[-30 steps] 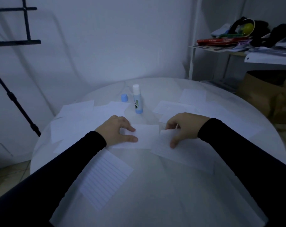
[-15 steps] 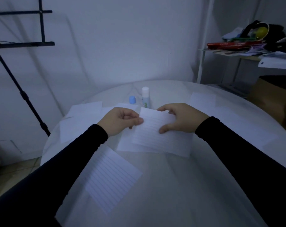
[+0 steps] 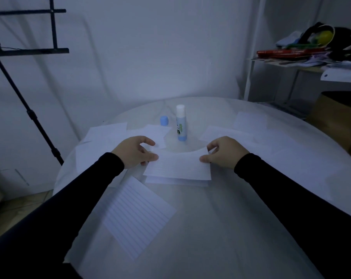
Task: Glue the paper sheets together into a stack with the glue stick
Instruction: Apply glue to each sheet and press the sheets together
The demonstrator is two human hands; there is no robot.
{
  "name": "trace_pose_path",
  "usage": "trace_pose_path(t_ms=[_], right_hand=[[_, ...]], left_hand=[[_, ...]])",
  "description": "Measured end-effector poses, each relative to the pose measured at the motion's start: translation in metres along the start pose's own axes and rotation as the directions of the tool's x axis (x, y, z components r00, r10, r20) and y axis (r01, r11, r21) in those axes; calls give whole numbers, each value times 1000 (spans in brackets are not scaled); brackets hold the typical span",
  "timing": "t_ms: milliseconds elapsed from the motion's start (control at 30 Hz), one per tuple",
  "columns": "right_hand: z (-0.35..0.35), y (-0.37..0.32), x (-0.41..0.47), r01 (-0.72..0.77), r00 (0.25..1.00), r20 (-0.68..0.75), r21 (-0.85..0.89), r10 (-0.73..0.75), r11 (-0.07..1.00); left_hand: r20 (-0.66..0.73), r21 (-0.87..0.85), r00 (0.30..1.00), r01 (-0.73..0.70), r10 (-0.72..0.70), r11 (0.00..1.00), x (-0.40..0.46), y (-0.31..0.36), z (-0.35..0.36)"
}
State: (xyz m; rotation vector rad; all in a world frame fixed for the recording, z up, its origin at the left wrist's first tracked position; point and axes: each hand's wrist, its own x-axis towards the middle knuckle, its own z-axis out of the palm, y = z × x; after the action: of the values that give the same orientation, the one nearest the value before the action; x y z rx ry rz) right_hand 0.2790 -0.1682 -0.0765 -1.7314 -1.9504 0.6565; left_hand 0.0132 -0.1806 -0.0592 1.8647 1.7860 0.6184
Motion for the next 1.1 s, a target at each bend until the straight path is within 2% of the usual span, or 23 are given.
trace_pose_path(t_ms=[433,933,1000,1100], right_hand=[[10,-3,-3,-24,998,-65,-117,17,993],[12,-3,-5,-38,996,-87,-174,23,984],[12,-6,-6,4,994,-105,-220,-27,976],[13,-15,-9,191,977,-48,-215,-205,958]], left_hand=[[-23,167,993,-111,116,980,2,-4,9],[-26,317,991,-118,133,941,4,-4,12],[-48,335,987,-127,152,933,4,-3,11],[-66,300,978,-168,196,939,1,0,10]])
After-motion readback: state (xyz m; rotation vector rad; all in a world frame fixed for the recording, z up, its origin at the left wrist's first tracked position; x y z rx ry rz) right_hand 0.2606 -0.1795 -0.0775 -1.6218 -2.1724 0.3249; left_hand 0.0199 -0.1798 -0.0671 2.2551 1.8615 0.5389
